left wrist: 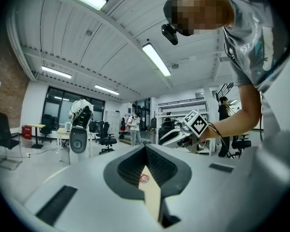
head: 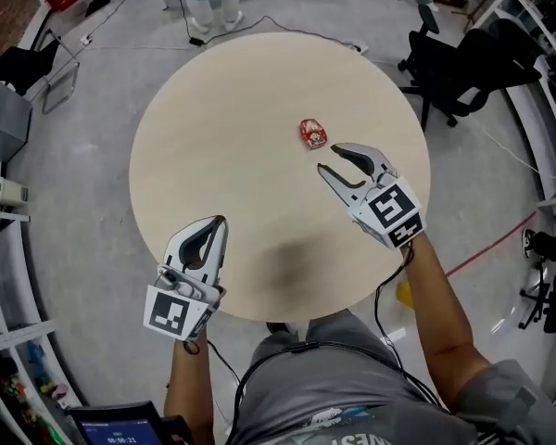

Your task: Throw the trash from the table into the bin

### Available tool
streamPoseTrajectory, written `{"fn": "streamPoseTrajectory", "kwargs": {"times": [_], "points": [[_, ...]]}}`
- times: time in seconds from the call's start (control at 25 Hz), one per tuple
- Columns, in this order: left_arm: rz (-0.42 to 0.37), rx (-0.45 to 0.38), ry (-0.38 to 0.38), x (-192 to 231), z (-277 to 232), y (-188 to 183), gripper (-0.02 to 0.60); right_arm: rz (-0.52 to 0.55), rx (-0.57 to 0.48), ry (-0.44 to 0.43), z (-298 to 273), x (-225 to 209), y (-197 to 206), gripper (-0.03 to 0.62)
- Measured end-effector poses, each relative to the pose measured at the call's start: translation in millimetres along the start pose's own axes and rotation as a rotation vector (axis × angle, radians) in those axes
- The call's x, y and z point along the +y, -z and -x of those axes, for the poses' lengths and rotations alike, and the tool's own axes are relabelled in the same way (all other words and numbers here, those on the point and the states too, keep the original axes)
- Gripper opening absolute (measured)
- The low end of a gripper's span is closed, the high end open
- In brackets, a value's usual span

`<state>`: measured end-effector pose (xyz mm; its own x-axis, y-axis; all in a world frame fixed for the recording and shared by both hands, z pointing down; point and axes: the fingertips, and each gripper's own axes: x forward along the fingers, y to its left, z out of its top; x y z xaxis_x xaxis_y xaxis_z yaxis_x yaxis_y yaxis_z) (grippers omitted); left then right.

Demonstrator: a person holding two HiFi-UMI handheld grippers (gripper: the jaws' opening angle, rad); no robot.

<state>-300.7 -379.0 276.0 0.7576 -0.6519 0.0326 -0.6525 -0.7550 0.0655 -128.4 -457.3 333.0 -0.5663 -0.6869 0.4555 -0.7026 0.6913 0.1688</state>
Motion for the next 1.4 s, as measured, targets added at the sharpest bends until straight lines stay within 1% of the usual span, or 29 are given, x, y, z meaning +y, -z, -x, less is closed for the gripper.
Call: {"fn": "streamPoseTrajectory", "kwargs": {"times": [0.08,0.16,0.32,0.36,0.48,0.64,0.8,0.92,1.0,1.16,1.2,1.24,1.32,1.4], "points": [[0.022,0.013,0.004,9.0,-18.5,21.4,0.043,-0.022,0.025,-0.02,-29.0,-18.5,19.8,0.17],[0.051,0.043,-0.012,19.3,-35.0,41.8,0.043,-0.046,0.051,-0.047,-56.7,-33.7,40.3,0.231],[0.107,0.108,-0.049,34.9,-54.3,78.4,0.043,-0.085,0.11,-0.1,-107.6,-51.0,83.5,0.322],[0.115,0.118,-0.051,37.8,-58.4,86.0,0.043,-0.092,0.127,-0.108,-120.2,-55.8,94.3,0.355],[0.131,0.131,-0.035,41.7,-70.6,104.2,0.043,-0.103,0.181,-0.117,-153.9,-71.2,126.3,0.417],[0.161,0.152,-0.045,46.1,-78.7,125.1,0.043,-0.146,0.262,-0.106,-190.8,-88.2,166.5,0.417],[0.182,0.19,-0.066,51.1,-81.2,143.4,0.043,-0.212,0.363,-0.088,-216.0,-98.9,200.2,0.417],[0.189,0.194,-0.068,51.3,-82.3,147.1,0.043,-0.274,0.444,-0.084,-224.4,-99.7,222.1,0.417],[0.182,0.195,-0.067,50.8,-81.2,147.2,0.043,-0.298,0.475,-0.07,-227.9,-98.0,232.0,0.417],[0.155,0.168,-0.039,42.6,-84.7,139.9,0.043,-0.285,0.471,-0.035,-220.7,-105.2,235.1,0.415],[0.146,0.165,-0.032,40.4,-86.9,137.6,0.043,-0.282,0.478,-0.031,-216.0,-108.7,235.1,0.403],[0.139,0.165,-0.029,39.3,-88.3,135.0,0.043,-0.28,0.49,-0.031,-211.7,-110.8,234.4,0.373],[0.139,0.164,-0.036,40.2,-85.5,128.1,0.043,-0.272,0.504,-0.039,-207.4,-106.5,228.3,0.364],[0.139,0.162,-0.048,44.1,-75.6,123.4,0.043,-0.262,0.491,-0.047,-207.7,-93.6,217.0,0.355]]}}
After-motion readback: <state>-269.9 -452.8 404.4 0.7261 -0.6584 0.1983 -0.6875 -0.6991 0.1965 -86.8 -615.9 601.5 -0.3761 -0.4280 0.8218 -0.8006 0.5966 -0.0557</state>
